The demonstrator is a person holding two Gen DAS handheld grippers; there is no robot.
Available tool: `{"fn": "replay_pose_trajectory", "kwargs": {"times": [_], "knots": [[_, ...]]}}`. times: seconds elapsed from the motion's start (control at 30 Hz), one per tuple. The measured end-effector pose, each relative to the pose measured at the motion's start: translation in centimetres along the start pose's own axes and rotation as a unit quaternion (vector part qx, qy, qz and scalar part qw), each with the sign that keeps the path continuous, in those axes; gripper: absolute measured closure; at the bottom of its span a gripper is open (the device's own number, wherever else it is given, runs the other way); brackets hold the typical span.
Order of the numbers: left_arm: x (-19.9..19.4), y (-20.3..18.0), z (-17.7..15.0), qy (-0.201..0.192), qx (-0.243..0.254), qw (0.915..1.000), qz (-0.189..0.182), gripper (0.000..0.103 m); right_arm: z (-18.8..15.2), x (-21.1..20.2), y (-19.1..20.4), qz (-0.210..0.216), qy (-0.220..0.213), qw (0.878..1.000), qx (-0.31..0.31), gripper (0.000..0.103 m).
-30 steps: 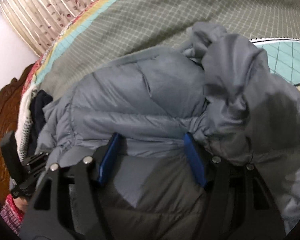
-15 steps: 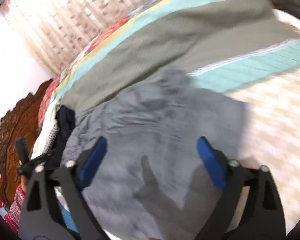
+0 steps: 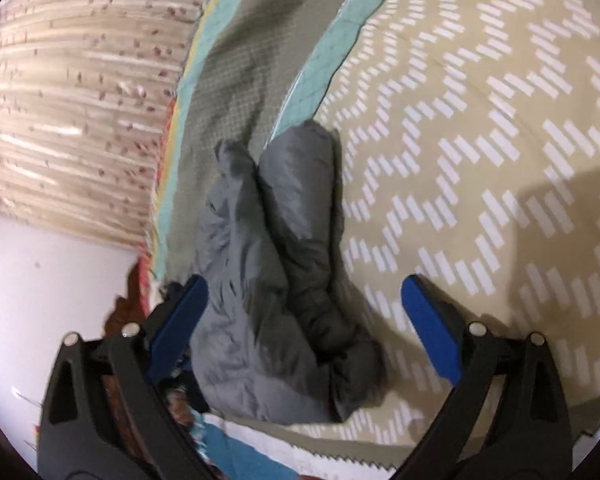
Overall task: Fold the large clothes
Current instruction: 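Grasp the folded grey jacket with both grippers and lift it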
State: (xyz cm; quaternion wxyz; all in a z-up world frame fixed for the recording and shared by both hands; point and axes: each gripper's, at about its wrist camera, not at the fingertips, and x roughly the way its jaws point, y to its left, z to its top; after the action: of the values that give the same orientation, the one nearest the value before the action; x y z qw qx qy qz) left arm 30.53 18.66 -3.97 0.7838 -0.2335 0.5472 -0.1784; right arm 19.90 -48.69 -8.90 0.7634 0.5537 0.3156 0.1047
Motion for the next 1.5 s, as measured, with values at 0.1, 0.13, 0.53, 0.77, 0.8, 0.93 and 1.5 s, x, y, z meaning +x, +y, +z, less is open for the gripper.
{"fn": "replay_pose_trajectory", "kwargs": {"times": [0.1, 0.13, 0.53, 0.77, 0.8, 0.93, 1.5], "knots": [[2.3, 0.9, -0.1, 0.016, -0.020, 0.9996, 0.015, 0.021, 0.1, 0.6, 0.4, -0.007, 0.006, 1.000, -0.006, 0.008], [2.9, 0.9, -0.3, 0.014, -0.017, 0.9997, 0.014, 0.016, 0.0, 1.1, 1.1, -0.008, 0.010, 1.000, -0.012, 0.008], [7.5, -3.9, -0.1, 0.047, 0.046, 0.9978, -0.001, 0.001, 0.7, 7.9, 5.0, -0.051, 0.067, 0.994, -0.071, 0.004], [7.2, -6.9, -1.0, 0.029, 0.066, 0.9949, 0.070, 0.023, -1.3, 12.2, 8.0, -0.075, 0.122, 0.982, -0.119, 0.071], [6.7, -7.4, -1.2, 0.028, 0.065, 0.9950, 0.071, 0.036, -2.1, 12.2, 9.0, -0.075, 0.122, 0.980, -0.140, 0.074], [3.2, -10.1, -2.6, 0.001, 0.086, 0.9949, 0.053, 0.057, -4.3, 10.7, 11.5, -0.057, 0.115, 0.976, -0.173, 0.083], [-15.3, -5.9, -17.8, -0.118, 0.065, 0.9909, 0.012, 0.058, -19.0, 4.6, 18.5, 0.062, 0.177, 0.945, -0.268, 0.085]]}}
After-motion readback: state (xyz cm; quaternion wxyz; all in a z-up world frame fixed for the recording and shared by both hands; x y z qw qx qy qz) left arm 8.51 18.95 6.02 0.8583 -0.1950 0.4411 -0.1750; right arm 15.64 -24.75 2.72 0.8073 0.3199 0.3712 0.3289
